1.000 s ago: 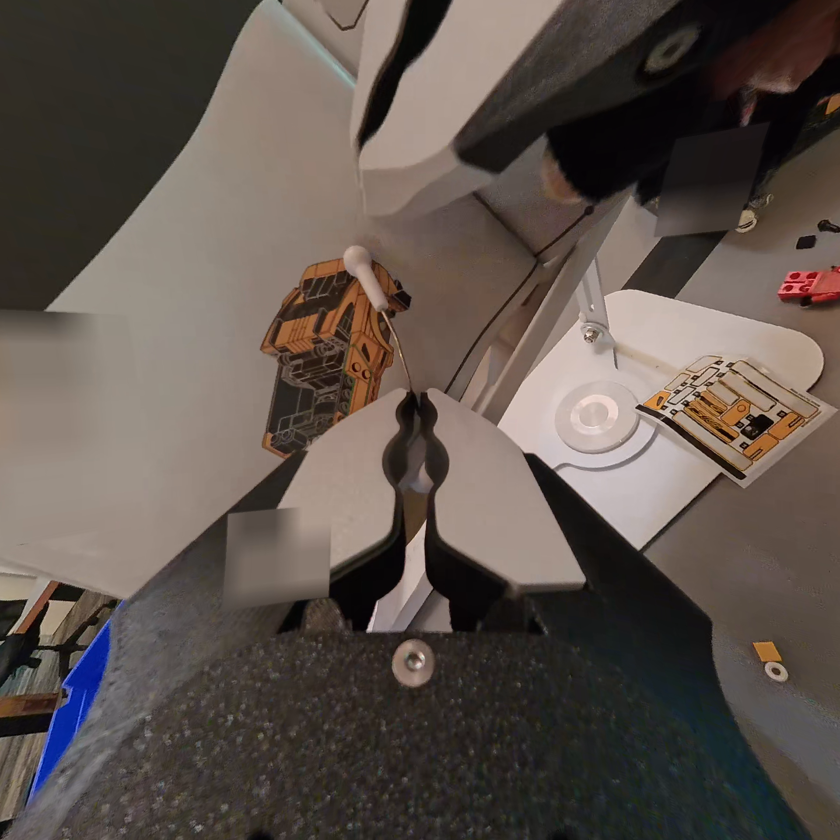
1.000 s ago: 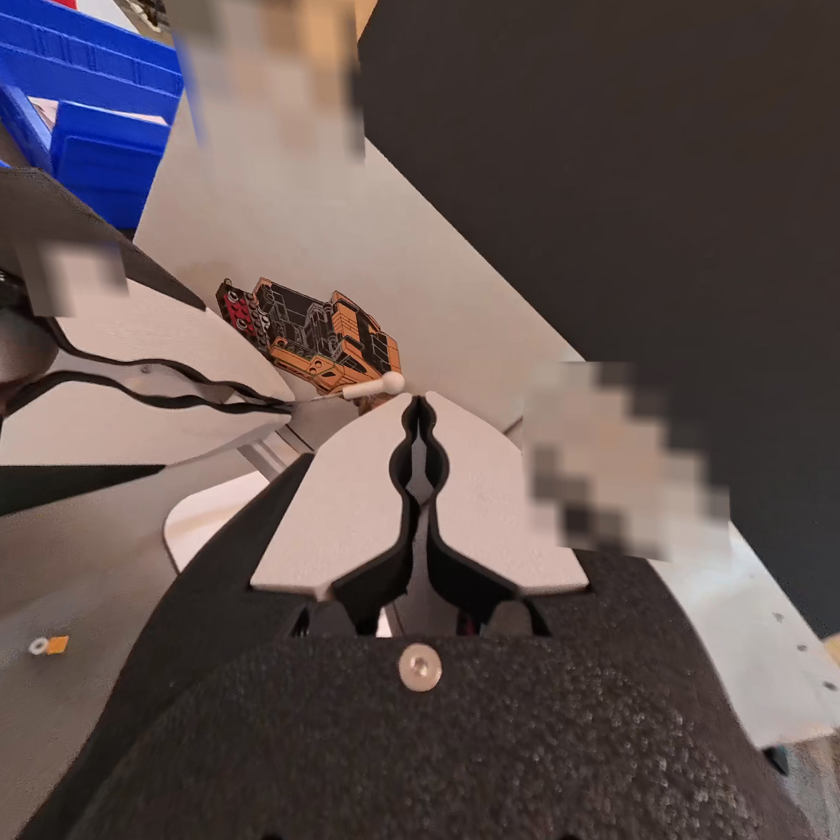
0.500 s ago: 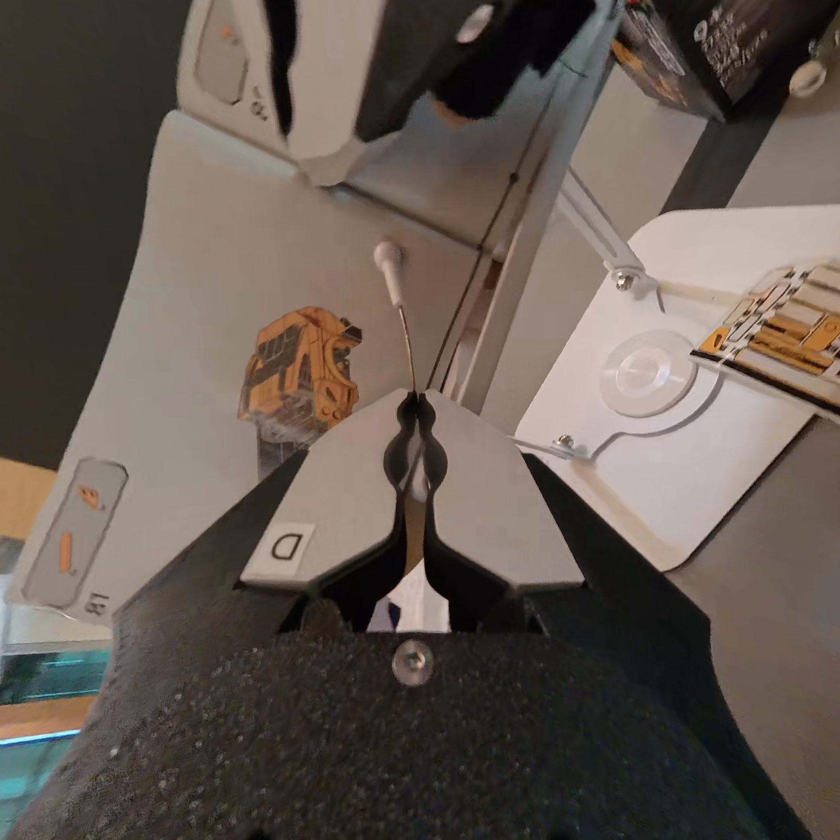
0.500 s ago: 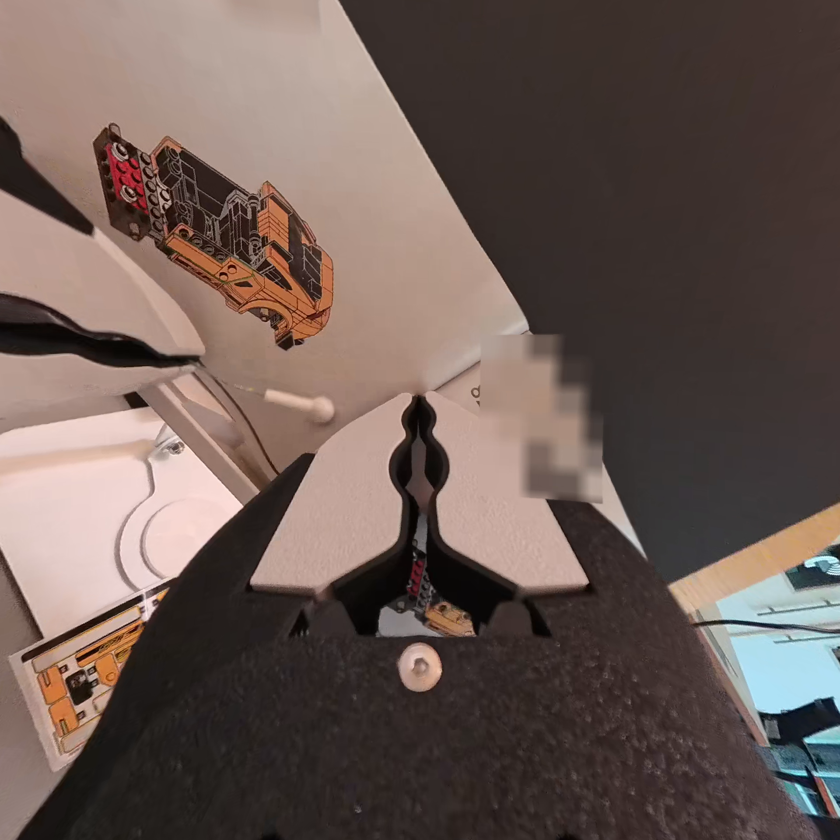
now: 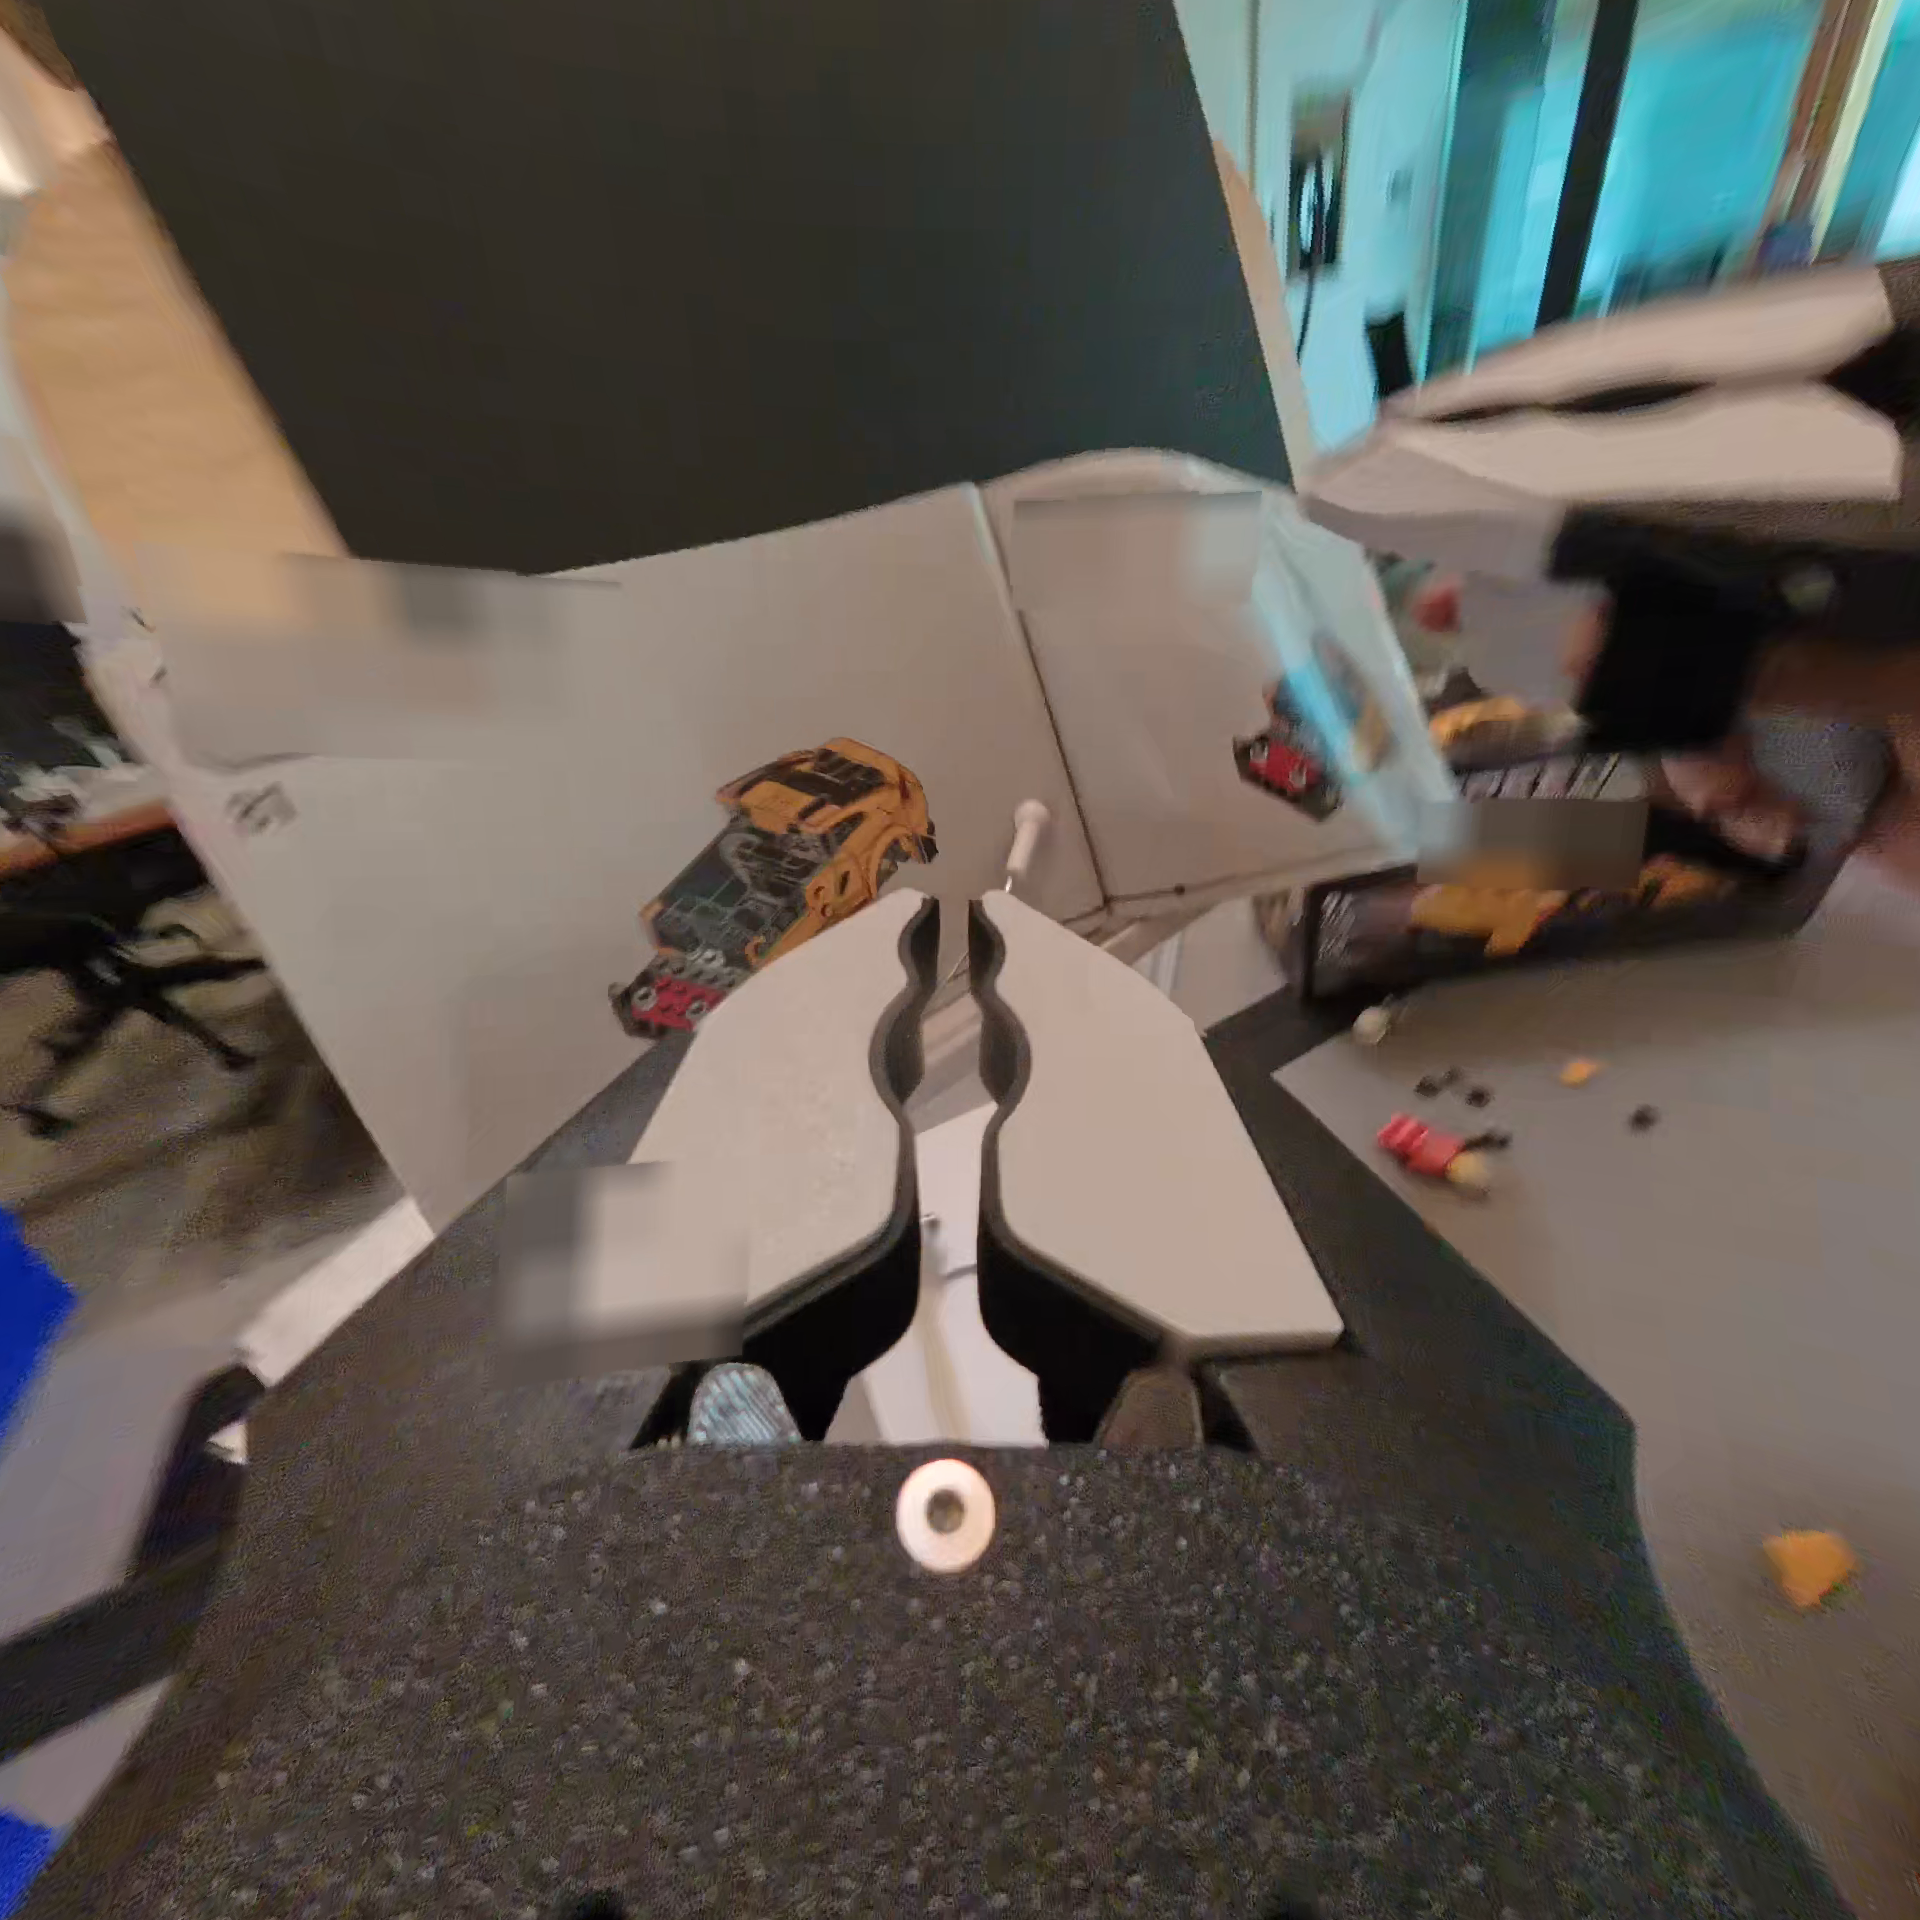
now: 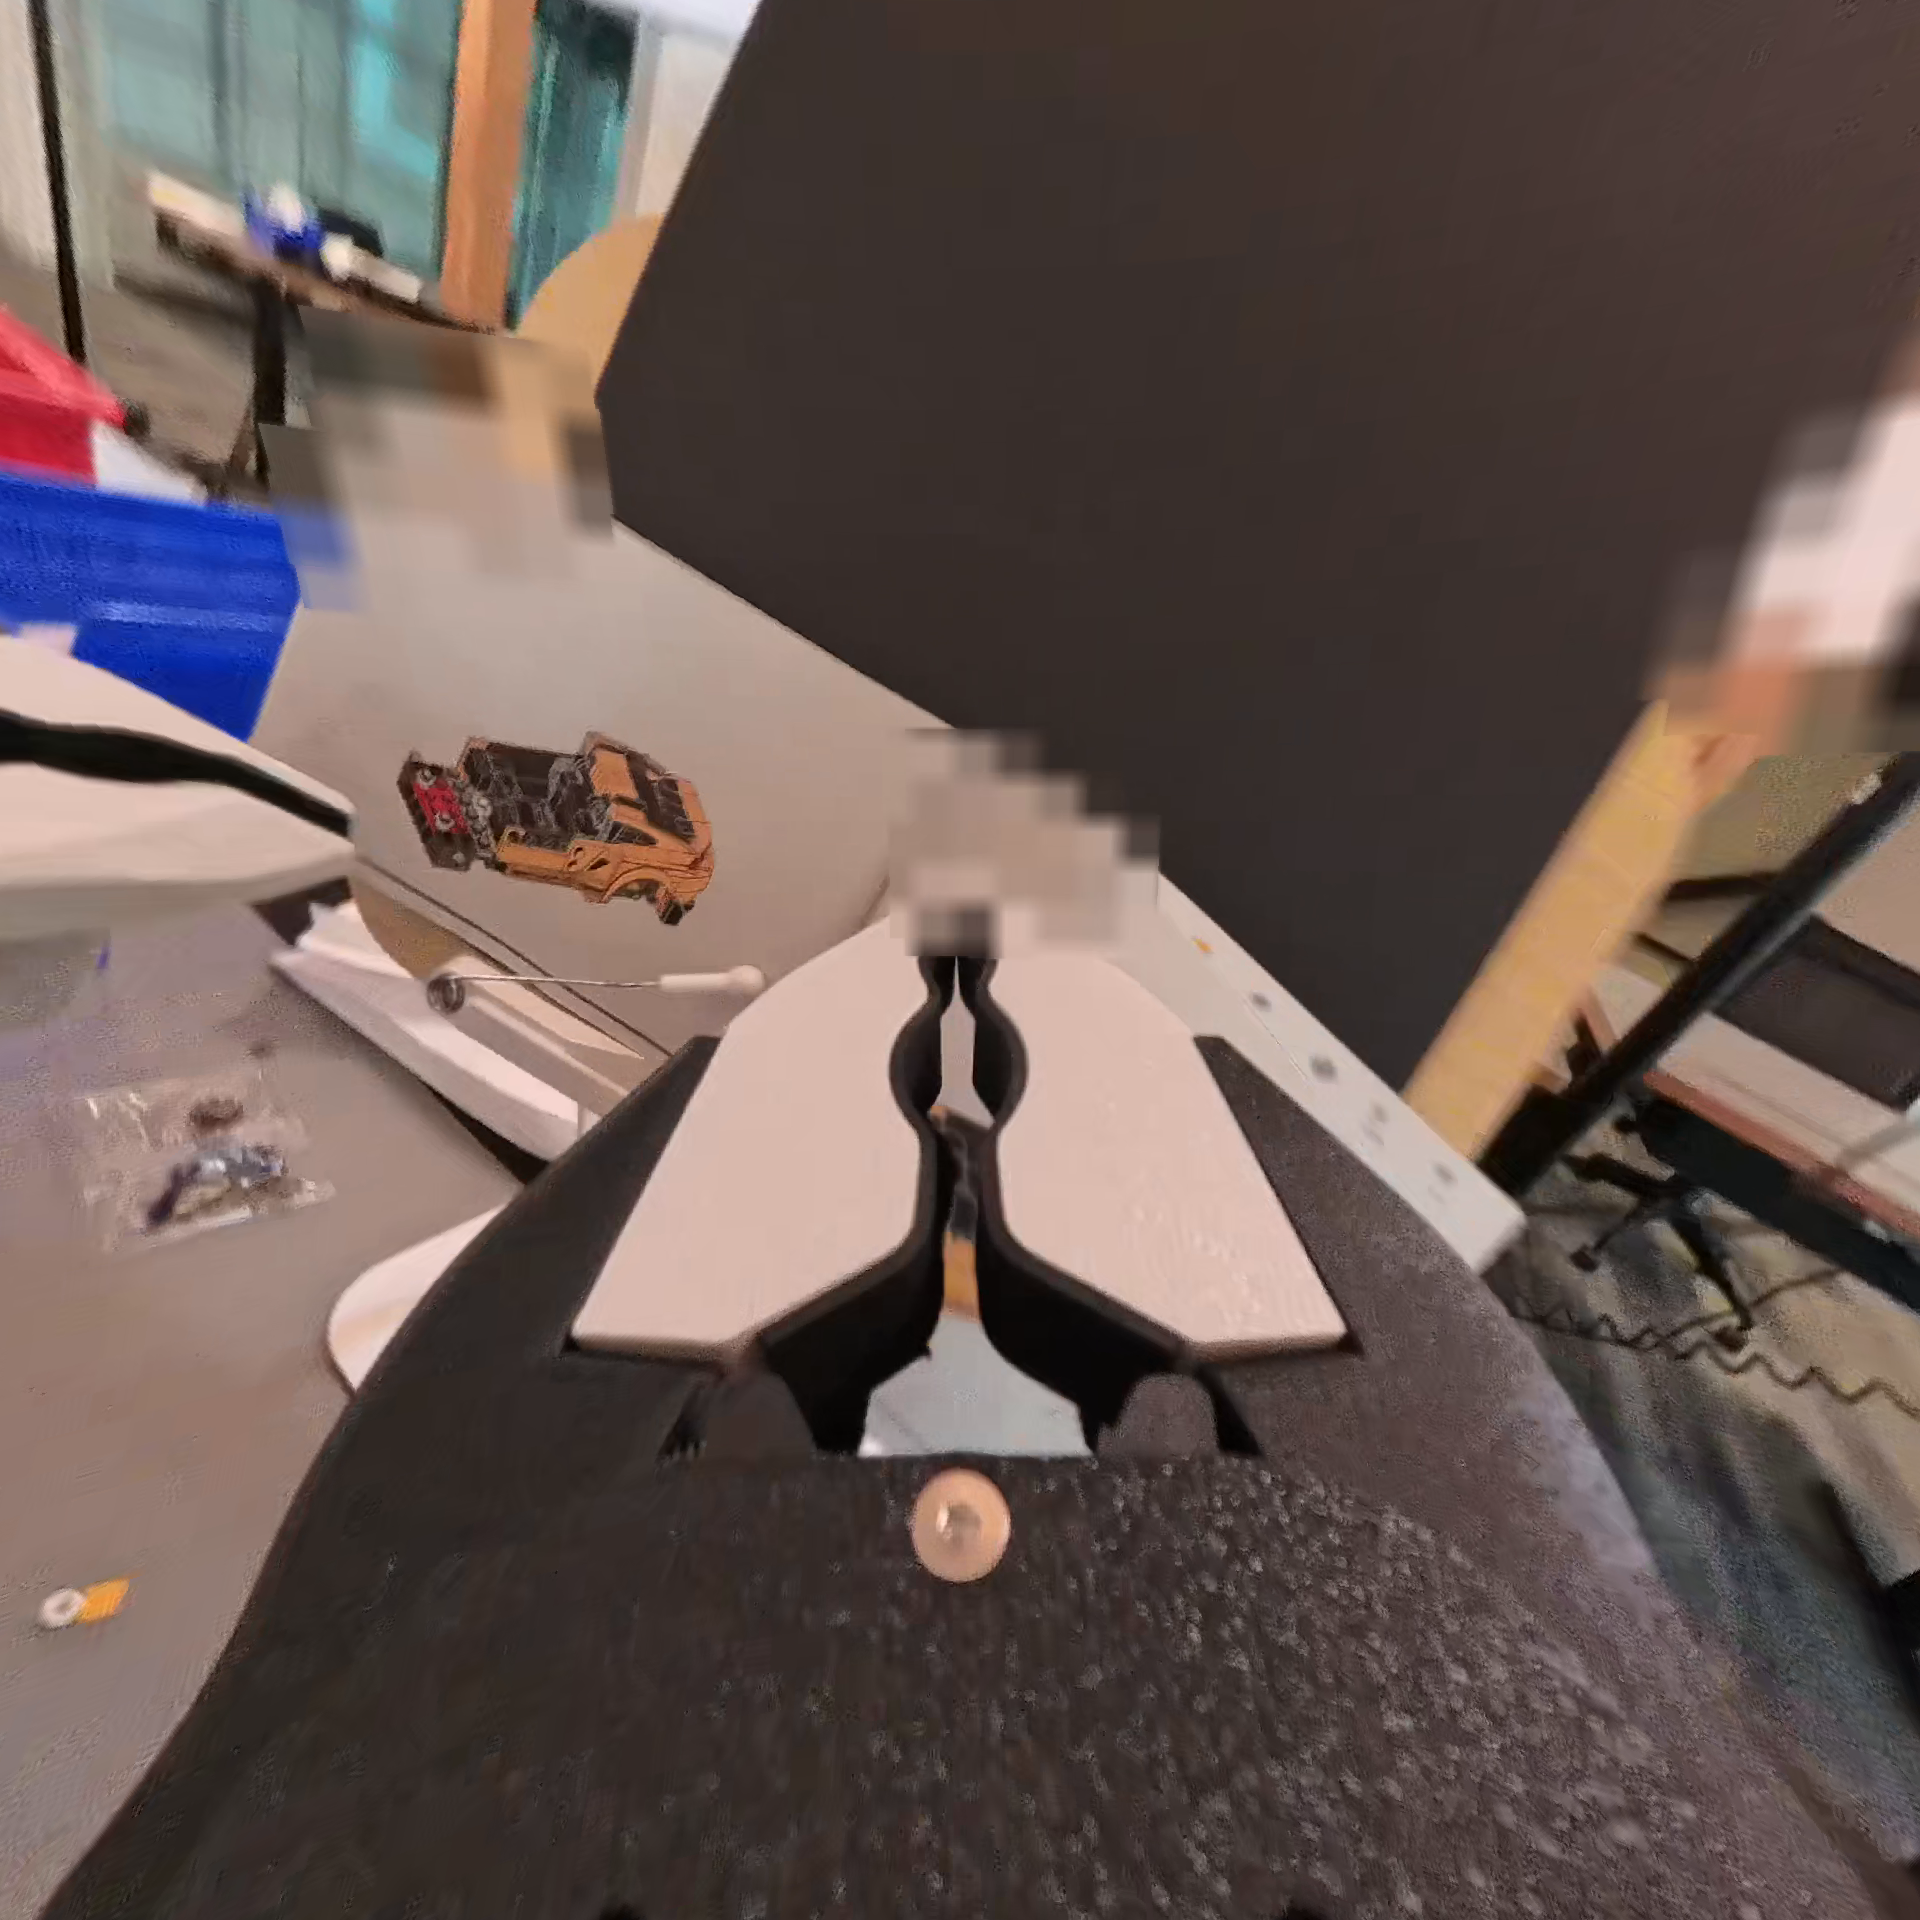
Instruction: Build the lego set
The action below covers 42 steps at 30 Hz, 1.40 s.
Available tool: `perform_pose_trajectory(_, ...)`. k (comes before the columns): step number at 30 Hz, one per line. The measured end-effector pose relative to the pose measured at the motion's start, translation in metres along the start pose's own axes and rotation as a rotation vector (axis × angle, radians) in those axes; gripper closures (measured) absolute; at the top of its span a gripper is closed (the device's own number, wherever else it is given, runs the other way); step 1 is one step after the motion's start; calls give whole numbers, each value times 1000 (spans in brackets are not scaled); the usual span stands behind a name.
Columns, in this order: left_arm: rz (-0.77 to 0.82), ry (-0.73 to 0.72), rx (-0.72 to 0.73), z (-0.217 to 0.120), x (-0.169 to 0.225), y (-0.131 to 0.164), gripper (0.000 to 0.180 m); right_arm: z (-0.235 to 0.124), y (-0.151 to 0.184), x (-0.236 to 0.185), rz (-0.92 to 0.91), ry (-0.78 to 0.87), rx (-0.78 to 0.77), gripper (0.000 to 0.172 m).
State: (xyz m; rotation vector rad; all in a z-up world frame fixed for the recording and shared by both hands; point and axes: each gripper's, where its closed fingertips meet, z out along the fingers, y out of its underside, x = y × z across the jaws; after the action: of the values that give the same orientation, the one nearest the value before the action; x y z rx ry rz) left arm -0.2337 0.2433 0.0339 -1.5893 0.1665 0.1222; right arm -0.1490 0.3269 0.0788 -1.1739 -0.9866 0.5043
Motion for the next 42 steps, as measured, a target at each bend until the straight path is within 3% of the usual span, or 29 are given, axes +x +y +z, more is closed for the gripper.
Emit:
perform_pose_trajectory(3, -179, -9, 91, -13, -17, -3, 177, -35, 12, 17, 74, 89, 44, 172)
perform_pose_trajectory(6, -286, -20, 139, -19, -27, 2, 180, -48, 47, 4, 71, 36, -34, 172)
perform_pose_trajectory(9, -340, -8, 140, -12, -26, 13, 180, -38, 72, -20, -5, -58, -111, 172)
perform_pose_trajectory(11, -343, 11, 110, -2, -20, 21, 180, -22, 92, -20, -74, -61, -243, 172)
perform_pose_trajectory(13, -322, 16, 55, 9, -17, 30, 179, -7, 107, 3, -143, 12, -361, 172)
perform_pose_trajectory(16, -276, 1, 5, 21, -22, 35, 179, 6, 110, 38, -217, 43, -408, 172)
perform_pose_trajectory(20, -257, -11, -54, 37, -29, 41, 177, 20, 101, 78, -432, 106, -383, 172)
perform_pose_trajectory(27, -246, -43, -89, 40, -29, 57, 180, 17, 101, 72, -483, 200, -194, 172)
perform_pose_trajectory(32, -225, -41, -101, 40, -27, 60, 180, 6, 93, 98, -165, 190, -156, 172)
perform_pose_trajectory(33, -229, -40, -101, 40, -27, 60, 180, 7, 95, 104, -89, 167, -173, 144)
perform_pose_trajectory(35, -226, -42, -100, 40, -27, 60, 180, 11, 110, 113, 75, 90, -257, 105)
perform_pose_trajectory(37, -223, -45, -99, 40, -27, 60, 180, 18, 118, 117, 219, -1, -282, 89)
perform_pose_trajectory(39, -226, -43, -101, 40, -26, 60, 180, 24, 119, 117, 314, -118, -276, 88)
perform_pose_trajectory(42, -221, -39, -105, 40, -26, 60, 180, 30, 110, 102, 457, -388, -253, 110)
